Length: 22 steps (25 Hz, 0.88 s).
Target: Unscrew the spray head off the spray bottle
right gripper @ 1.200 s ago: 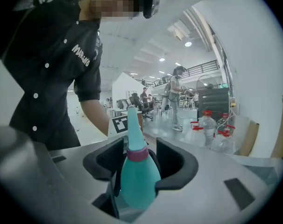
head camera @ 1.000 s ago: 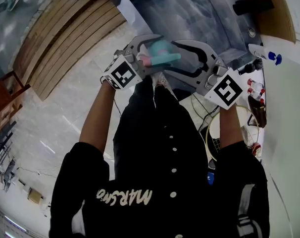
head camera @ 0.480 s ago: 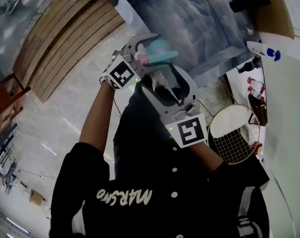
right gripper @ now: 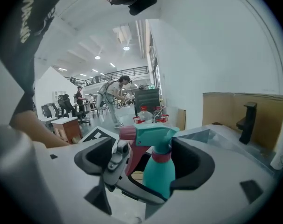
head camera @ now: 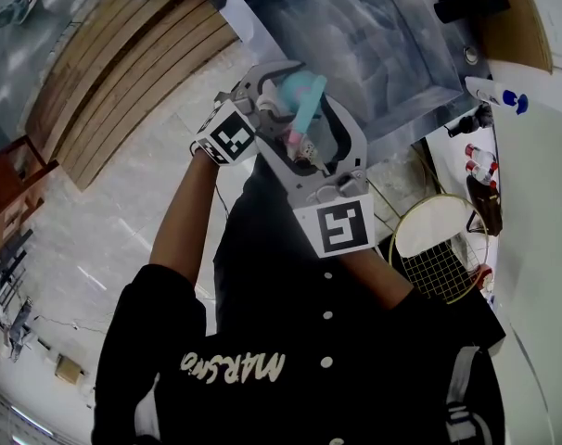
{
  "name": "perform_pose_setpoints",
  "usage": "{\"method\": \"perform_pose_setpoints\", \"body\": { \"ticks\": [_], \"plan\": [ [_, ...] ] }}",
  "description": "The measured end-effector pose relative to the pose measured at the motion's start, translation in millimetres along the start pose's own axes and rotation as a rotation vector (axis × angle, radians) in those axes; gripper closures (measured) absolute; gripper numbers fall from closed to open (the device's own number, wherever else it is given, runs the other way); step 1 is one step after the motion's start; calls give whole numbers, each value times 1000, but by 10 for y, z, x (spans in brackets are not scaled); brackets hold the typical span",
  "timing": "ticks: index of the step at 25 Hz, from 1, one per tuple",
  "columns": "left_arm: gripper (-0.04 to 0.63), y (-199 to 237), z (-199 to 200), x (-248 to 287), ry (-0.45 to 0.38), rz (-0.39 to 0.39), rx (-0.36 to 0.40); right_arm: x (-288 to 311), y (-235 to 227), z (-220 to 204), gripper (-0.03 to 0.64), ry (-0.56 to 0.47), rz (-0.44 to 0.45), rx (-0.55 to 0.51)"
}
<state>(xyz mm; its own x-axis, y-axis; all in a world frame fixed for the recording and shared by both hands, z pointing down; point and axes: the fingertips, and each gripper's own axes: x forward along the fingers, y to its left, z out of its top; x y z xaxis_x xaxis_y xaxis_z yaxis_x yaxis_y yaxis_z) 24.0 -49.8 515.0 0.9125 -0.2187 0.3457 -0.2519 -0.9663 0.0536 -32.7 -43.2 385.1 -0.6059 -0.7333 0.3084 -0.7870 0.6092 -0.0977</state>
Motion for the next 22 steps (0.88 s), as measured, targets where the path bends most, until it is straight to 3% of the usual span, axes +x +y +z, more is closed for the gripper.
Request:
{"method": "perform_pose_setpoints", "body": {
  "ticks": [7, 12, 17, 20, 22],
  "plan": [
    [199, 23, 213, -7, -29, 1, -5, 130, -53, -92, 242, 45, 8, -114],
    [199, 23, 198, -4, -26, -2, -5, 191, -91, -92, 275, 37, 76, -195],
    [199, 7, 185, -21, -9, -13, -18, 205, -99, -106, 376, 4, 230, -325],
    [199, 20, 199, -7, -28, -12, 0, 183, -114, -122, 450, -1, 376, -393],
    [199, 21, 202, -6, -27, -16, 2, 159, -98, -139, 450, 12, 493, -418]
  ]
}}
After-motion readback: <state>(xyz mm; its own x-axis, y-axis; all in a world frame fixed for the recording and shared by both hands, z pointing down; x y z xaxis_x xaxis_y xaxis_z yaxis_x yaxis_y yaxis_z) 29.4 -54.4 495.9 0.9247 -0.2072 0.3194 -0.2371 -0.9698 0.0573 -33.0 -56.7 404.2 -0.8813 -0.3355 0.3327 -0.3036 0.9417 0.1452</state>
